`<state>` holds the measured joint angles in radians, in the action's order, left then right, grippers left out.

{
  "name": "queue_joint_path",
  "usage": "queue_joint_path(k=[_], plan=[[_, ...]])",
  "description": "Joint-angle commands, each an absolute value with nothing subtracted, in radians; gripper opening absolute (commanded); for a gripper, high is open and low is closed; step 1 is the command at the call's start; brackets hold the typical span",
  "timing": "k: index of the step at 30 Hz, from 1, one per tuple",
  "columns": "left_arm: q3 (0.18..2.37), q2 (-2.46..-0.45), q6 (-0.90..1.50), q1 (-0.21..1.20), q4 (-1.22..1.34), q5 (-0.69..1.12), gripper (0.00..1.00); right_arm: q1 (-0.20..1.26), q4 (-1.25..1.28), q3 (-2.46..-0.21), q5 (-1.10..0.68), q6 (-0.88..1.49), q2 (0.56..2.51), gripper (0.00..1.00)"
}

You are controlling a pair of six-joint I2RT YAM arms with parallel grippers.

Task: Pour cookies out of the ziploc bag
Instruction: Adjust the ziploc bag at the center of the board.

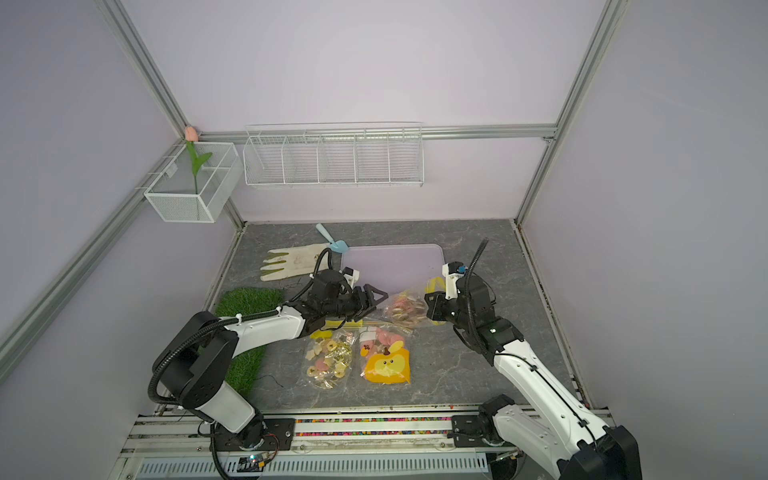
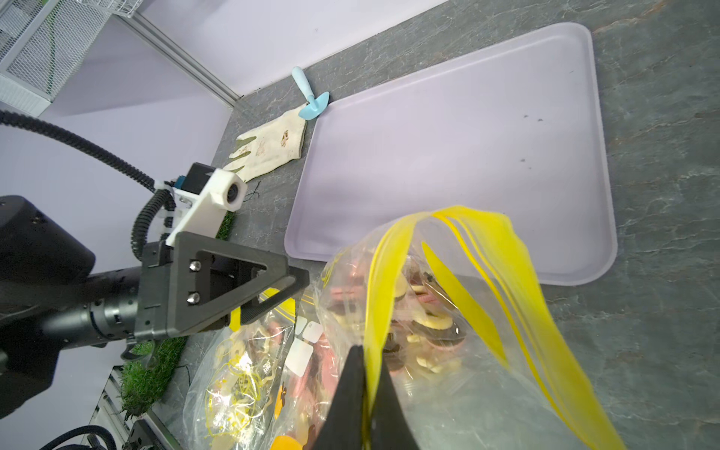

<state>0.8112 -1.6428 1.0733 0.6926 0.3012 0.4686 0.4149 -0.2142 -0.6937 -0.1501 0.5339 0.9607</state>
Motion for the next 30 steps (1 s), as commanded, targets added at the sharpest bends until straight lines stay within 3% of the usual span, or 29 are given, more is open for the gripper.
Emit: queue_joint_path(k=[1,12,30], plan=[[0.795,-1.657,1.155,0.717,0.412,0.465,0.74,0.405,-0.233,-0.678,-0.141,0.548,0.944,0.06],[0.756,-1.736,1.253,0.742,0.596,0.445,0.65,0.388,-0.242,-0.681,-0.150,0.546,0.940,0.06],[0.756,-1.779,1.238,0.744,0.610,0.411,0.63,0.366,-0.264,-0.671,-0.156,0.538,0.919,0.06]])
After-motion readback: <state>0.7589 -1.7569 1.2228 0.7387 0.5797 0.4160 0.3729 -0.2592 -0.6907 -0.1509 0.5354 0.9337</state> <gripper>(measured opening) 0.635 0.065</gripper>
